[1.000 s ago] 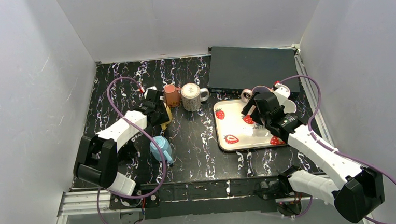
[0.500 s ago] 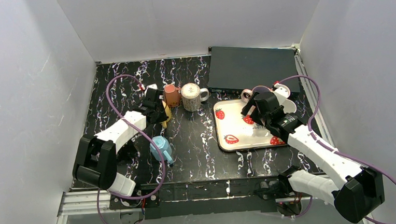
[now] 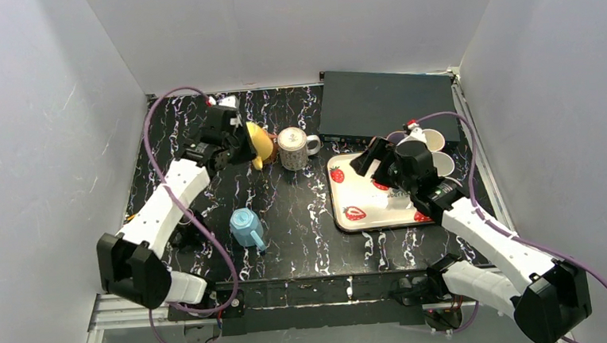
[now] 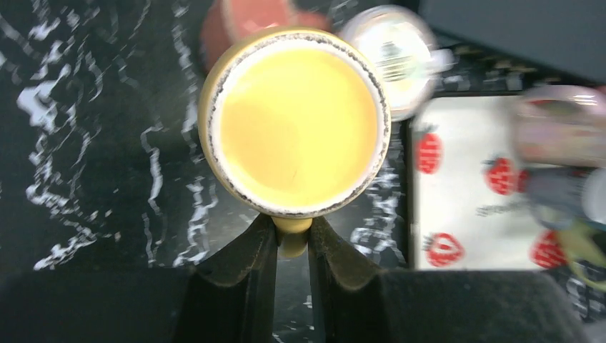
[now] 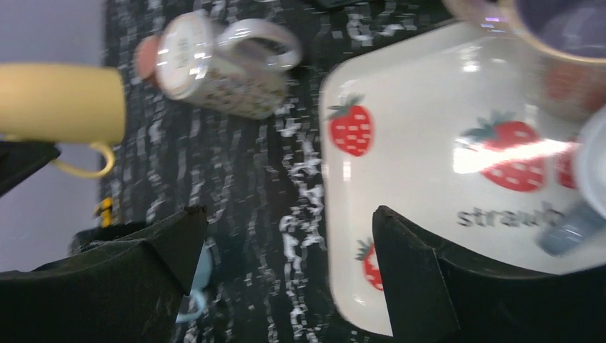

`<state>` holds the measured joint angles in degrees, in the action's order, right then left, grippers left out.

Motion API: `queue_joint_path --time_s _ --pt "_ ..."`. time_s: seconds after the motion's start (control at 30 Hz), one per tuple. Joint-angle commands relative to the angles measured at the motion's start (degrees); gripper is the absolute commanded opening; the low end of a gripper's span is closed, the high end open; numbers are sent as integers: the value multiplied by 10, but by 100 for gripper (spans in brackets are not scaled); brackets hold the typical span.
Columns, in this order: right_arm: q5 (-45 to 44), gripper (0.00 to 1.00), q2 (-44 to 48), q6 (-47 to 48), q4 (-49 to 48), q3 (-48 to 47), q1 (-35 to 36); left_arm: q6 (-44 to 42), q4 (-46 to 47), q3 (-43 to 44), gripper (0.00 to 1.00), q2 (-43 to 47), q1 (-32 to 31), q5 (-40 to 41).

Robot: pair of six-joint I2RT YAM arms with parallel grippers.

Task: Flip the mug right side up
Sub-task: Turn over the cup at the center of the board.

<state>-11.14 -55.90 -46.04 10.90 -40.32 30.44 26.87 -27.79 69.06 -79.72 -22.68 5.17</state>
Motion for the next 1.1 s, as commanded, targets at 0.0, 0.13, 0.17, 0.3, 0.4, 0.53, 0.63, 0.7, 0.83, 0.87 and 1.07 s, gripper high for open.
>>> queue_joint_path --time_s 0.0,0.13,0.17,0.3,0.4,0.53,0.63,0.7,0.83,0.87,1.07 --pt "187 93 12 1 -208 14 -1 16 -3 74 0 70 -2 -119" --pt "291 97 -7 -57 -348 20 -2 59 28 104 0 94 -2 -230" --pt "310 99 -12 -76 -390 21 0 71 41 109 0 99 -2 -254" --pt "339 99 -26 -121 -498 7 10 118 100 111 0 118 -2 -344" --pt "339 99 -38 -136 -530 -19 20 167 142 110 0 131 -3 -380" --pt "336 99 -63 -159 -575 -38 50 229 223 95 0 151 -2 -404" --pt "306 98 -75 -155 -580 -48 78 257 246 98 0 154 -2 -417" --pt "286 95 -88 -159 -581 -59 96 270 257 100 0 153 -2 -425" --pt "283 85 -126 -187 -617 -86 118 295 295 88 0 158 -2 -441" --pt "281 85 -133 -198 -640 -89 119 300 302 87 0 160 -2 -444" --pt "269 86 -155 -244 -722 -95 120 295 293 90 0 175 -2 -450"
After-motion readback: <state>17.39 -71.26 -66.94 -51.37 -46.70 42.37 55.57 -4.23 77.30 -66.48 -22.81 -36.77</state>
